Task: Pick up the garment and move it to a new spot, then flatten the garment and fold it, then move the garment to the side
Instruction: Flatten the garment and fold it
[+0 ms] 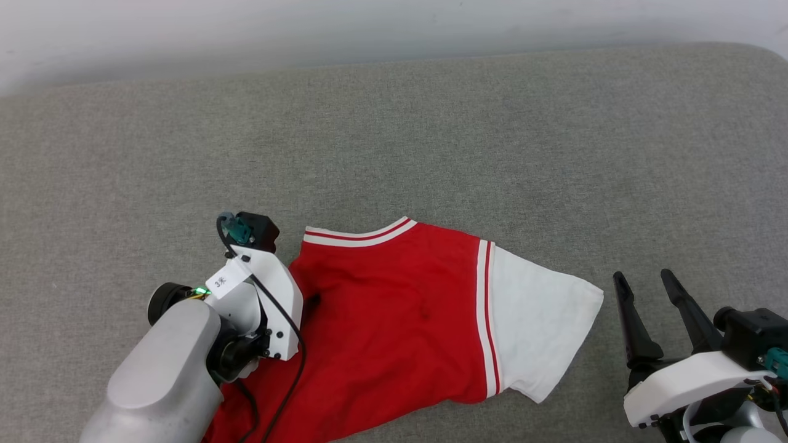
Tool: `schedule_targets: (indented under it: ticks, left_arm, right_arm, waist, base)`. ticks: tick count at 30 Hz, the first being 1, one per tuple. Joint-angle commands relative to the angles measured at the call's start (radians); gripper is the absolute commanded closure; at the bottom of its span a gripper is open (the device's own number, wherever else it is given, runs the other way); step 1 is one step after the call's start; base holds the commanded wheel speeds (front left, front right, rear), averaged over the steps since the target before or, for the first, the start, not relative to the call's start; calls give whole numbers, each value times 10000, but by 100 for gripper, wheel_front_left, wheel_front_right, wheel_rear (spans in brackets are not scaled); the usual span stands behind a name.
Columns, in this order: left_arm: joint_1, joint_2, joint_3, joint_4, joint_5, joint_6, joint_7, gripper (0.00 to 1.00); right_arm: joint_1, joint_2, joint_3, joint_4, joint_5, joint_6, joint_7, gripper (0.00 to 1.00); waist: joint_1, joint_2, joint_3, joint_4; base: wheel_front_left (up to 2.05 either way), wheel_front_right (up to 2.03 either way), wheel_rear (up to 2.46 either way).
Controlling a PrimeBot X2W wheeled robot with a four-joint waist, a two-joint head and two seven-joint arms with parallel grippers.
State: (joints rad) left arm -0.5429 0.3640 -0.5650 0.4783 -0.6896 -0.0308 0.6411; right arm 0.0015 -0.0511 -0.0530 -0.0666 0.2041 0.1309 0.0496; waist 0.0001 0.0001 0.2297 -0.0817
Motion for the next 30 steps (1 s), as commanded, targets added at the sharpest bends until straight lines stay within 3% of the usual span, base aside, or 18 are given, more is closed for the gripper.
schedule_targets:
  ticks: [1, 2, 3, 4, 11, 18, 24, 30]
  left_arm:
    - [674, -153, -470, 684, 39, 56, 606, 53]
    - [683, -169, -535, 790, 90, 89, 643, 80]
    - [683, -169, -535, 790, 90, 89, 643, 80]
    - [644, -169, -555, 862, 157, 166, 541, 100]
    - [-206, 387, 2, 674, 1053, 1000, -1509, 100]
    - [-501, 309, -61, 30, 1701, 1515, -2693, 100]
    - [-212, -621, -780, -76, 1758, 1110, -3049, 100]
    - [170, -1705, -1558, 806, 1612, 518, -3288, 100]
  right_arm:
    - [-145, 11, 20, 52, 60, -4, -64, 0]
    - [-176, 11, 22, 83, 69, -5, -70, 0]
    - [-176, 11, 22, 83, 69, -5, -70, 0]
    - [-204, 11, 25, 110, 72, -4, -81, 0]
    - [-28, 11, -79, 224, 18, -4, 6, 0]
    - [201, 11, -54, 227, 11, -4, 136, 0]
    - [325, 9, -7, 112, 14, -5, 257, 0]
    - [318, 9, 20, -12, 17, -5, 362, 0]
  waist:
    - [-1, -1, 34, -23]
    - [-1, -1, 34, -23]
    - [-1, -1, 34, -23]
    - [-1, -1, 28, -24]
    - [-1, -1, -418, 150]
    - [-1, -1, -987, 313]
    - [-1, -1, -1099, 273]
    - [-1, -1, -1007, 90]
  base:
    - [0, 0, 0]
    - [0, 0, 0]
    - [0, 0, 0]
    - [0, 0, 0]
    - [0, 0, 0]
    - [0, 0, 0]
    - [0, 0, 0]
    - [0, 0, 0]
